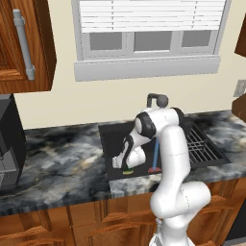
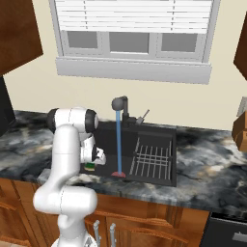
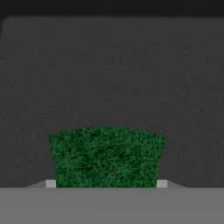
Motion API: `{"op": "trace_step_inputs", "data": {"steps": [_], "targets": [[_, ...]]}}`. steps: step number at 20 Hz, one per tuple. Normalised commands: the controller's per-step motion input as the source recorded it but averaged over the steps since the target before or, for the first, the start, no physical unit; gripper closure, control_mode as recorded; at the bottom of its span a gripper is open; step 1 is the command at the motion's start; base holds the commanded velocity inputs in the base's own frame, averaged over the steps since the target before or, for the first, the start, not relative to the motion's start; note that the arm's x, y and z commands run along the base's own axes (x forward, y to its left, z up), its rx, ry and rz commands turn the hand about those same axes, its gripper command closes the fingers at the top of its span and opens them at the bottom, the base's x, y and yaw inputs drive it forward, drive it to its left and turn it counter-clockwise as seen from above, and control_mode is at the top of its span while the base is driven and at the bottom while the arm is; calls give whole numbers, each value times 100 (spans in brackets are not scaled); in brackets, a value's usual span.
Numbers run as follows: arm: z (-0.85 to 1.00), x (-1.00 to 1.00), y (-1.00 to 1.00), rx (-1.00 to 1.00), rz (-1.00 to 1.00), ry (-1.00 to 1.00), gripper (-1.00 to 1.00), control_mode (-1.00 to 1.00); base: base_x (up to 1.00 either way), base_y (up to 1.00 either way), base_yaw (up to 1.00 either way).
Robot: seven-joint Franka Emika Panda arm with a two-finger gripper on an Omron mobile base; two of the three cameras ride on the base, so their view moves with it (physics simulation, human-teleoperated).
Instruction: Soak the sponge with water for a few seconds and then drop it inside the sink.
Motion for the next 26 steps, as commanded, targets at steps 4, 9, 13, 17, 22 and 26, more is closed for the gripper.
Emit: {"op": "trace_step_inputs", "data": {"steps": [4,9,13,17,22,26], "targets": [[0,0,0,0,0,0,100,-100,0,0,0],[0,0,0,0,0,-1,-100,-100,0,0,0],[7,0,1,0,0,0,-100,-100,0,0,0],[16,0,0,-2,1,0,-100,-100,0,0,0],[29,0,4,-4,2,0,-100,-100,0,0,0],[57,0,9,-4,0,0,-100,-100,0,0,0]]}}
